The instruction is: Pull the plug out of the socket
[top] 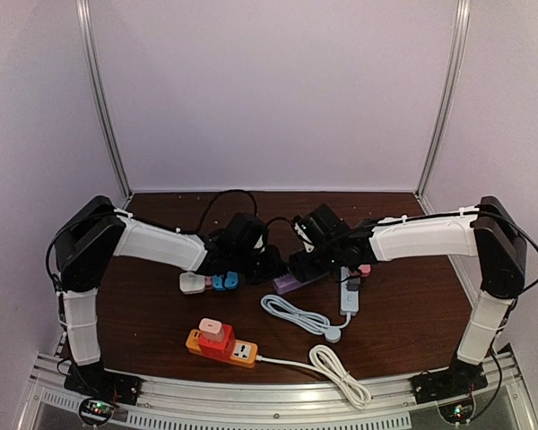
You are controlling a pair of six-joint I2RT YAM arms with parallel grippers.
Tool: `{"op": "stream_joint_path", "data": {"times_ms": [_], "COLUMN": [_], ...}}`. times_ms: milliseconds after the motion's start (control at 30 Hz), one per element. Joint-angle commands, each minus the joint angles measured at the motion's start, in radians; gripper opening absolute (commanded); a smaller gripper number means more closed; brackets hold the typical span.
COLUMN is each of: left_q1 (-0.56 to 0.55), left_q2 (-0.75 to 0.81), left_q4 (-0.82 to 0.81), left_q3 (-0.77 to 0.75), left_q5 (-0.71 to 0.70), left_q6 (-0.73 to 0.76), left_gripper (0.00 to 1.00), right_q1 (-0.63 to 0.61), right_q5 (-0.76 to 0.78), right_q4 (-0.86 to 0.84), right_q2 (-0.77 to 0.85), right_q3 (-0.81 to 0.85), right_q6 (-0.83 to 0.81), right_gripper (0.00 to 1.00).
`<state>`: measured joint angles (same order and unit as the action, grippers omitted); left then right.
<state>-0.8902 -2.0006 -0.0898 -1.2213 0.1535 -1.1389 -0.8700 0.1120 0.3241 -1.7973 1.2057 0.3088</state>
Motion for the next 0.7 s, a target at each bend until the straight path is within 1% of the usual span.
{"op": "stream_joint_path", "data": {"times_ms": [0, 400, 567, 667], "left_q1": [-0.004, -0.009, -0.017, -0.017], "left_q2": [-0.040, -0.095, -0.124, -0.128], "left_q4": [-0.038, -0.028, -0.002, 0.015], "left_q3": [-0.004, -0.002, -0.010, 0.001], "left_q5": [0.025, 0.027, 0.027, 0.013], "left_q6": [-0.007, -0.036, -0.053, -0.063], "left_gripper": [0.05, 0.04, 0.04, 0.03], "right_q1": [-0.008, -0.018, -0.020, -0.020], "right_q5": [-0.014, -0.002, 0.009, 0.024], "right_q4": [-0.014, -0.018, -0.026, -0.033], "right_q2": [-0.017, -0.019, -0.020, -0.008], "right_q3": [0.018, 0.016, 0.015, 0.012], "right_q6": [-0.007, 0.001, 0.006, 0.012], "right_gripper": [0.64, 0.51, 0.49, 0.45]}}
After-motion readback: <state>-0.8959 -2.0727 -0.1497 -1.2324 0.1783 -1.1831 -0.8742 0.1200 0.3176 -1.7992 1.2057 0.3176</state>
